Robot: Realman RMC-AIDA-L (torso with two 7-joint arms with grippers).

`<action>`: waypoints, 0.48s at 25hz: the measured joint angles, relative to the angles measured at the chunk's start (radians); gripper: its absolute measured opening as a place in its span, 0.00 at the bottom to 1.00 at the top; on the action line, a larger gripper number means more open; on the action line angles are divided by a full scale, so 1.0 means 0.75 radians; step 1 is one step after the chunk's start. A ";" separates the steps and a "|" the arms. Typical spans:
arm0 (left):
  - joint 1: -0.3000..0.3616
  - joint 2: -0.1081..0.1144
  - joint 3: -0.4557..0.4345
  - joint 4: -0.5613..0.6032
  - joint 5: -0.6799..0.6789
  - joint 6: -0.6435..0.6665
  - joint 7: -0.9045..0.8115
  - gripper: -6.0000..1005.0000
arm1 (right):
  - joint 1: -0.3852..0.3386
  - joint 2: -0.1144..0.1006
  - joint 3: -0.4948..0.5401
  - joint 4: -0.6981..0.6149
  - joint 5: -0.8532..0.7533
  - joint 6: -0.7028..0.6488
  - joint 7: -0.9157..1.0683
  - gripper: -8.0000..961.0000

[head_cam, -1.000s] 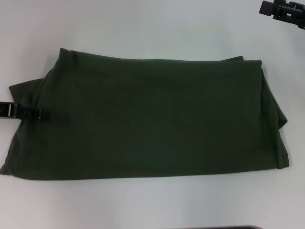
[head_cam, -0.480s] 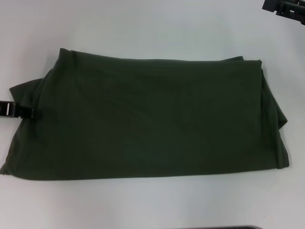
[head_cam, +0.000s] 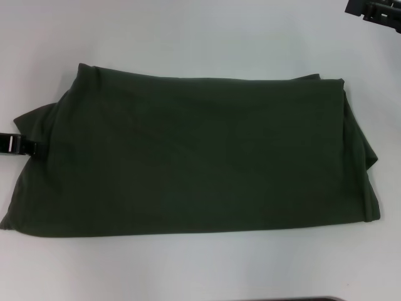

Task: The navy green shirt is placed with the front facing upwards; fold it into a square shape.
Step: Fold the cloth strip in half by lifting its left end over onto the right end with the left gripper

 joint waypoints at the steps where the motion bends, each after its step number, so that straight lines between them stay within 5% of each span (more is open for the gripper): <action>1: 0.000 0.000 -0.002 0.000 0.000 0.000 0.000 0.13 | 0.000 0.000 -0.001 0.000 0.000 0.000 0.000 0.95; 4: 0.004 0.000 -0.019 0.002 -0.009 0.010 0.000 0.03 | 0.001 0.000 -0.008 0.007 -0.001 0.011 -0.006 0.95; 12: 0.028 0.007 -0.138 0.009 -0.125 0.087 0.032 0.03 | 0.003 0.018 -0.031 0.010 -0.009 0.047 -0.015 0.95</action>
